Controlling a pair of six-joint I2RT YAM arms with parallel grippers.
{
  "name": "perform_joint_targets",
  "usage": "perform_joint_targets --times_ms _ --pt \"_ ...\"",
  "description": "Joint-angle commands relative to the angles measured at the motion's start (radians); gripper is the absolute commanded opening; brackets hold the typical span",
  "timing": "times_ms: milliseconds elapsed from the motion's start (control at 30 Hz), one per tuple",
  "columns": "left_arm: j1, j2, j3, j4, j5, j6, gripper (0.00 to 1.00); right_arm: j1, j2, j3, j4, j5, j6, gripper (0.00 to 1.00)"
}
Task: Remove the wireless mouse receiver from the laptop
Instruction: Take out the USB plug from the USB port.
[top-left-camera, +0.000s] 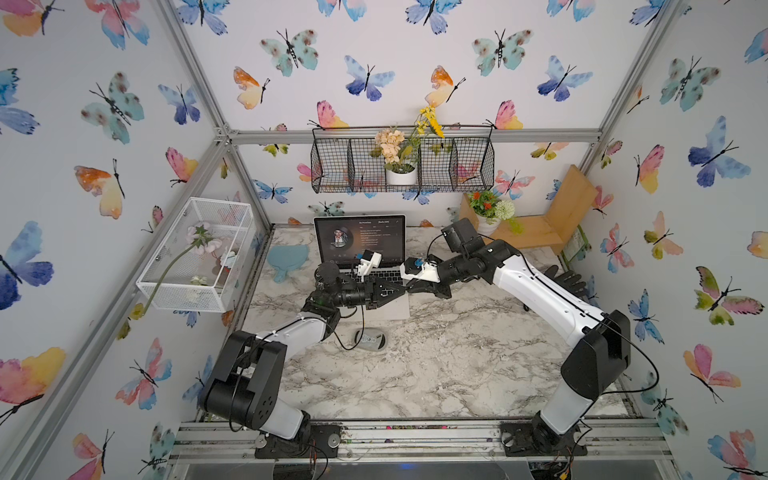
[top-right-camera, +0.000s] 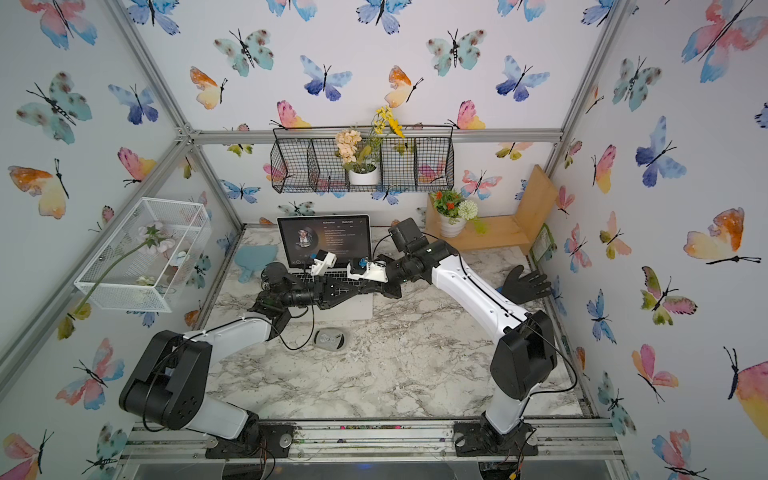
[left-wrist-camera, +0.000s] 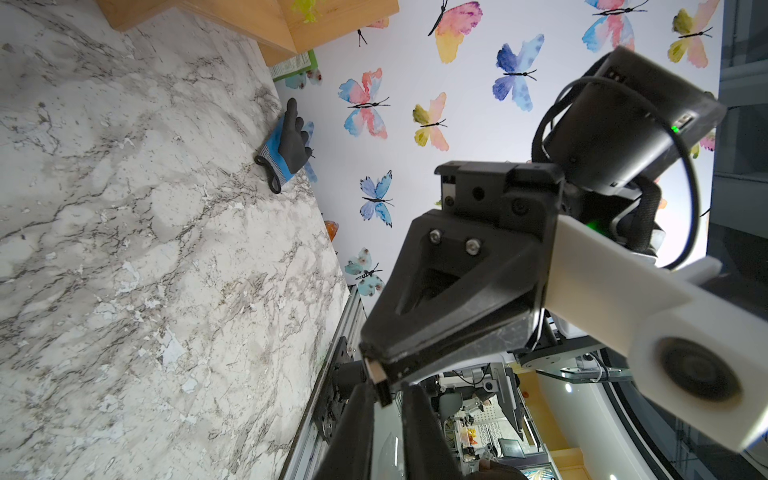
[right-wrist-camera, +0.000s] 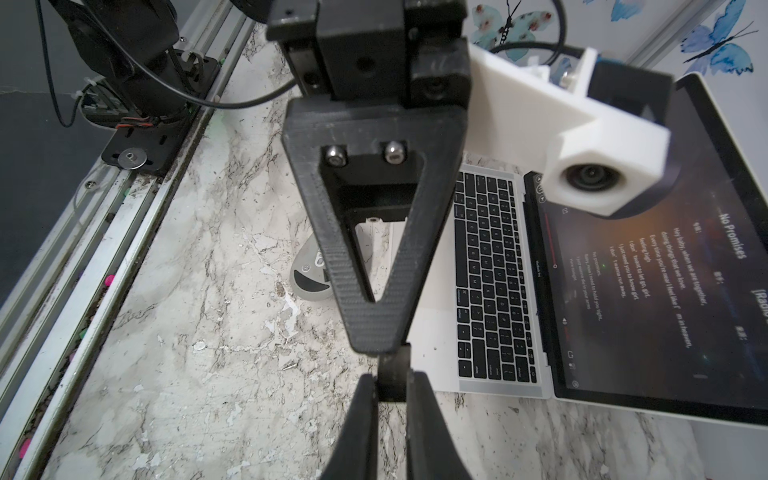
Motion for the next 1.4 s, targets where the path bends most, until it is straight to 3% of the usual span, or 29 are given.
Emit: perform_joint_targets --times_ms 0,133,733,1133,1367 --pt "0.003 0.002 0.001 0.034 0.017 0.020 0.17 0.014 -0.018 -0.016 -0.014 -0.037 -0.003 0.08" --pt "0.003 0.002 0.001 0.034 0.016 0.021 0.11 0.018 -0.017 -0.018 -0.011 -0.034 -0.003 0.08" --pt "0.002 -0.001 0.005 0.023 0.010 0.028 0.08 0.035 -0.005 -0.015 -0.002 -0.029 0.000 0.07" --pt "0.000 0.008 0.022 0.030 0.014 0.023 0.19 0.041 0.010 -0.004 0.002 -0.028 -0.003 0.06" --pt "0.000 0.006 0.017 0.040 0.016 0.019 0.07 0.041 0.010 0.000 0.001 -0.022 -0.002 0.06"
